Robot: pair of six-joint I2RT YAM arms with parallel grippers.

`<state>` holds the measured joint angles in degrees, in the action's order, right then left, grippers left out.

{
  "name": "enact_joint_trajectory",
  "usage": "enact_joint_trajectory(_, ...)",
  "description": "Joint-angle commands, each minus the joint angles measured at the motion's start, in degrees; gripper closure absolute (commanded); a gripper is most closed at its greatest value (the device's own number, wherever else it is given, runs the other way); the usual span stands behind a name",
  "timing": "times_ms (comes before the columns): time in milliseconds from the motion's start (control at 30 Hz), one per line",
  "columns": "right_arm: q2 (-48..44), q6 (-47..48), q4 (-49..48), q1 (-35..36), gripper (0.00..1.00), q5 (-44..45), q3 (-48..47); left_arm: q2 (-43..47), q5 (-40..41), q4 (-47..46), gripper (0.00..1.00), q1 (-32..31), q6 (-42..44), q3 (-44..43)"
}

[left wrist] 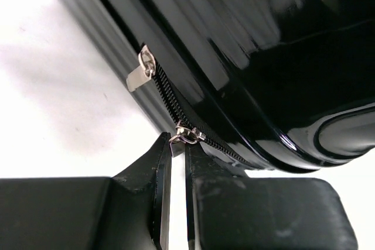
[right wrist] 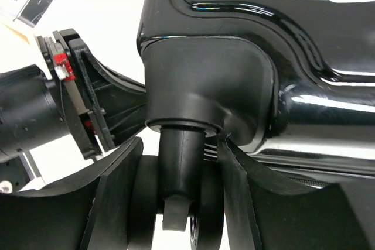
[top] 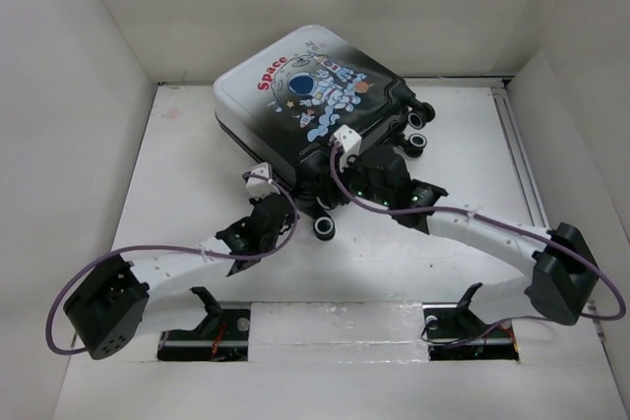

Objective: Pack the luggage

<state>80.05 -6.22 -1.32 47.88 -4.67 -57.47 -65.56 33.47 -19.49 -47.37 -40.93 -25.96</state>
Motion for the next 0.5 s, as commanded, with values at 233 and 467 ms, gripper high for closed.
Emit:
enact_joint_trajectory(233, -11.9, 5.0, 8.3, -4.0, 1.0, 6.8, 8.2, 3.9, 9.3, 13.3, 1.0, 0.7, -0.8, -0.2)
enact_joint_trajectory(467, -14.6, 5.0, 9.3, -4.0, 1.0, 6.2, 10.1, 4.4, 8.5, 13.9, 1.0, 5.4, -2.5, 0.8)
